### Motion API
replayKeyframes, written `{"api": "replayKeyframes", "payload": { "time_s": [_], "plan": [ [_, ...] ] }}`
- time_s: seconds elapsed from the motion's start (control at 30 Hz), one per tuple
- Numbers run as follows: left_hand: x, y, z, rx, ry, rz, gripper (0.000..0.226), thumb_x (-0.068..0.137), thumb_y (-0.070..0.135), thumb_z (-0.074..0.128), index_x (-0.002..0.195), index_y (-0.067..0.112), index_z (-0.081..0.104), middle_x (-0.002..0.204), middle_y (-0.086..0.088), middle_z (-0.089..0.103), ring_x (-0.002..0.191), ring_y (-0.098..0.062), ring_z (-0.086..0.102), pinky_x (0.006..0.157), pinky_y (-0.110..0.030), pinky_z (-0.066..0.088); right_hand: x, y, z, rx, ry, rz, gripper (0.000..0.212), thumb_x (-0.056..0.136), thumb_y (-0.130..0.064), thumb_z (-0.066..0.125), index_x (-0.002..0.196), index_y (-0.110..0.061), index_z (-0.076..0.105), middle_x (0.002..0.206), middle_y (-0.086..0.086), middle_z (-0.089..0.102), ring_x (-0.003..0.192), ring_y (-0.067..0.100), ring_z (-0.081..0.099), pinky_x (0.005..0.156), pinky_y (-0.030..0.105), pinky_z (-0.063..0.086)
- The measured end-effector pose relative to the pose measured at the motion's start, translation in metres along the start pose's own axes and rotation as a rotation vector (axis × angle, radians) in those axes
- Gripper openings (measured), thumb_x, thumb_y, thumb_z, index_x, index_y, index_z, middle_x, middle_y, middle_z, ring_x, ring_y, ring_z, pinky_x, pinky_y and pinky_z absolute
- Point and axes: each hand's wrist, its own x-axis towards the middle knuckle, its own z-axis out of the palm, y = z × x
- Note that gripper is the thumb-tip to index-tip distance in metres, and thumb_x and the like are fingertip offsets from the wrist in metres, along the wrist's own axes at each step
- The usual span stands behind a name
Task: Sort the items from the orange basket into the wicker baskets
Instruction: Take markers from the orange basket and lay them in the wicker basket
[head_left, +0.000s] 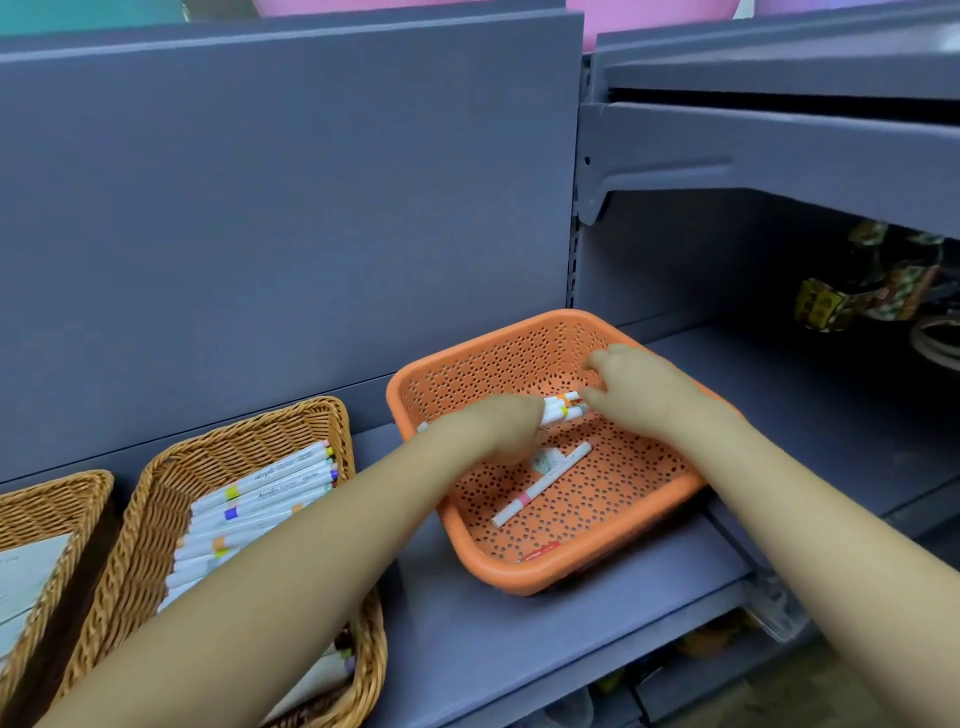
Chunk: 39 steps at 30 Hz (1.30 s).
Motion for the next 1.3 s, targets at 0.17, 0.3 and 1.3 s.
{"api": "replayKeyframes", "payload": {
  "time_s": [0.17,0.3,1.3],
  "plan": [
    [-0.004,-0.015,-0.014,-0.15,0.135,-0.035,0.027,0.102,0.027,0.039,0.115,0.005,0.045,0.101,-0.009,0.056,0.081,-0.023,0.045,0.066,-0.031,0.031,-0.002,-0.002,-0.018,0.016,0.079,0.002,0.037,0.095,-0.031,0.046,0.124,-0.011,0.054,0.125,0.011,0.051,0.114,0.03,0.051,0.092,0.043,0.046],
    [-0.009,-0.025,-0.023,-0.218,0.183,-0.042,0.027,0.102,0.03,0.039,0.111,0.006,0.046,0.102,-0.013,0.061,0.077,-0.024,0.048,0.065,-0.031,0.034,-0.005,-0.007,-0.024,0.014,0.118,-0.009,0.033,0.095,-0.031,0.044,0.119,-0.011,0.055,0.115,0.01,0.054,0.104,0.029,0.054,0.087,0.044,0.047],
    [-0.179,-0.147,0.006,-0.811,0.59,-0.267,0.032,0.096,0.039,0.049,0.09,0.009,0.056,0.058,0.004,0.051,0.049,-0.013,0.044,0.054,-0.028,0.037,-0.032,-0.171,-0.033,0.199,0.256,-0.355,0.043,0.096,-0.026,0.046,0.138,-0.019,0.041,0.132,0.004,0.051,0.122,0.022,0.048,0.097,0.035,0.041]
  ]
}}
